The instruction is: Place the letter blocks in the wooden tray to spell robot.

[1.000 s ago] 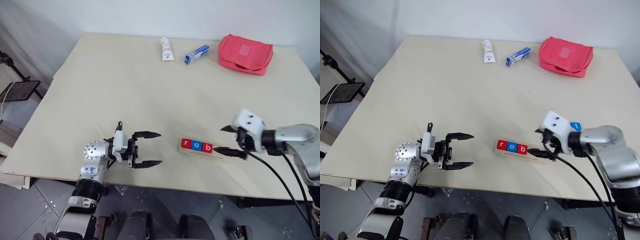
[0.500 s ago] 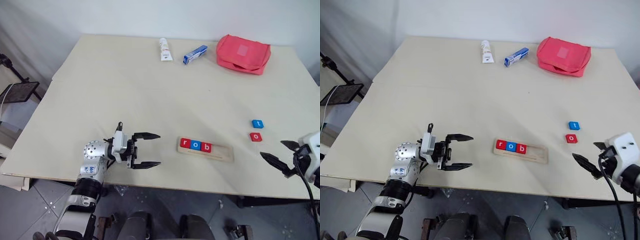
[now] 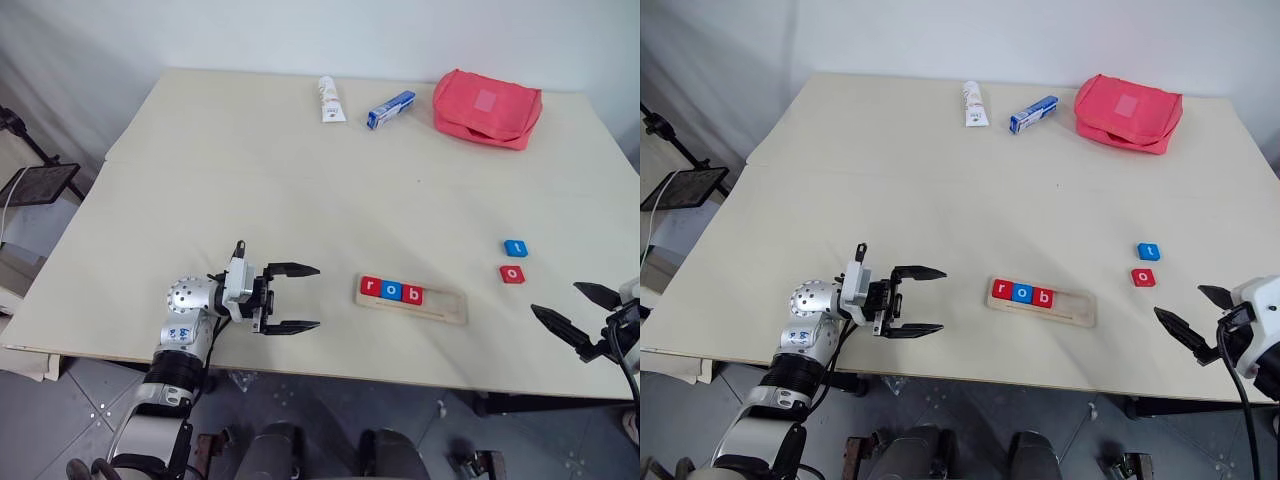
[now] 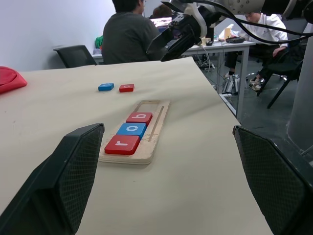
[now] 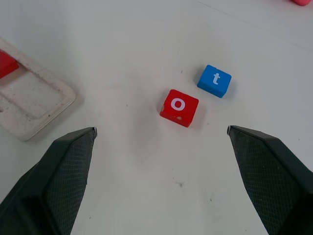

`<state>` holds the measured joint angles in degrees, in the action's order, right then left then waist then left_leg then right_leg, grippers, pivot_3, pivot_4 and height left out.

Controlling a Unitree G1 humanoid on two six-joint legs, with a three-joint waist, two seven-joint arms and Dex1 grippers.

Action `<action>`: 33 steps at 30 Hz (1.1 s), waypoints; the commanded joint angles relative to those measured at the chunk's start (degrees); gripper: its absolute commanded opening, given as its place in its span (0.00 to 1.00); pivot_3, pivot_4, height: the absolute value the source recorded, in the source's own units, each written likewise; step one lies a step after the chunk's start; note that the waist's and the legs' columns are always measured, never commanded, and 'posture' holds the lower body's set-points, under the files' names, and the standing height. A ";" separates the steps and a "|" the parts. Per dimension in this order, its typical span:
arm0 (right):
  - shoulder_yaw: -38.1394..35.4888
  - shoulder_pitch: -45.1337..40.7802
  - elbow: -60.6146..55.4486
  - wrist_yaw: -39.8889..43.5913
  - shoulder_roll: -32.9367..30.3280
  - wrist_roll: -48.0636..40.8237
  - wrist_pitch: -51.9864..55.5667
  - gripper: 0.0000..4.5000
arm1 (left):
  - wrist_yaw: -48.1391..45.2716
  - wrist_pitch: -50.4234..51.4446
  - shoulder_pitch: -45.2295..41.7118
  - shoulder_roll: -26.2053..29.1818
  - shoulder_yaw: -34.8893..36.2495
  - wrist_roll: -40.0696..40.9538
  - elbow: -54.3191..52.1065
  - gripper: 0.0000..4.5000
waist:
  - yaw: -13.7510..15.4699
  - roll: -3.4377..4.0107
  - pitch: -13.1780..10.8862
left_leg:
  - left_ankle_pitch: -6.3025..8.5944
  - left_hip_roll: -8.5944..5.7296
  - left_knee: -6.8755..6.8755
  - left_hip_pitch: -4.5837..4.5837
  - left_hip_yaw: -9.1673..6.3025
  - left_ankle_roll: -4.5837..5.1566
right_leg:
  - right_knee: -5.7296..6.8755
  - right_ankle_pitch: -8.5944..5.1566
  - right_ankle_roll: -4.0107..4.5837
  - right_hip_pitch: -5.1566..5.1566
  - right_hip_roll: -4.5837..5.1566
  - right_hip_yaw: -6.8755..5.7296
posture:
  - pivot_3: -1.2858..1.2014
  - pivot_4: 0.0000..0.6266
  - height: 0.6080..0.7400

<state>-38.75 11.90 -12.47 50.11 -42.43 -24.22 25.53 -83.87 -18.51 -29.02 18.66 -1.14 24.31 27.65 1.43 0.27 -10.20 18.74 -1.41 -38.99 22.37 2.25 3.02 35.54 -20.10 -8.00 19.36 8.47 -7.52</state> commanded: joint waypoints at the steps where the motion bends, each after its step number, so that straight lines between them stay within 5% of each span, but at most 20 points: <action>1: -1.92 0.46 -0.61 -0.83 -0.45 -1.56 -0.29 1.00 | -0.06 -0.53 -0.88 0.43 0.43 0.15 -0.70 1.00 | -0.01 0.00 0.00 | 0.00 0.00 0.00 0.00 0.00 0.00 | 0.00 0.00 0.00 0.00 0.00 0.00 | 0.52 0.24 1.00; 17: -1.43 1.28 -3.16 -3.14 -0.84 -3.60 2.25 1.00 | -0.14 -0.44 -1.19 0.60 0.55 0.18 -0.66 1.00 | 0.00 0.00 0.00 | 0.00 0.00 0.00 0.00 0.00 0.00 | 0.00 0.00 0.00 0.00 0.00 0.00 | 0.52 0.24 1.00; 33: 14.57 -22.06 16.67 -17.27 2.37 3.30 6.47 1.00 | 2.25 -0.22 1.92 -0.15 0.28 0.26 -4.59 1.00 | 0.13 0.02 0.01 | 0.00 -0.02 0.01 0.06 -0.15 0.00 | 0.11 0.00 0.00 0.07 0.00 -0.07 | 0.52 0.24 1.00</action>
<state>-24.16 -9.75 3.19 33.52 -40.31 -21.38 33.55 -82.13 -18.55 -27.93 18.36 -1.01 24.31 25.28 1.56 0.29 -10.20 18.74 -1.44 -38.97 22.43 2.08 3.03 35.65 -20.10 -8.00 19.43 8.48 -7.58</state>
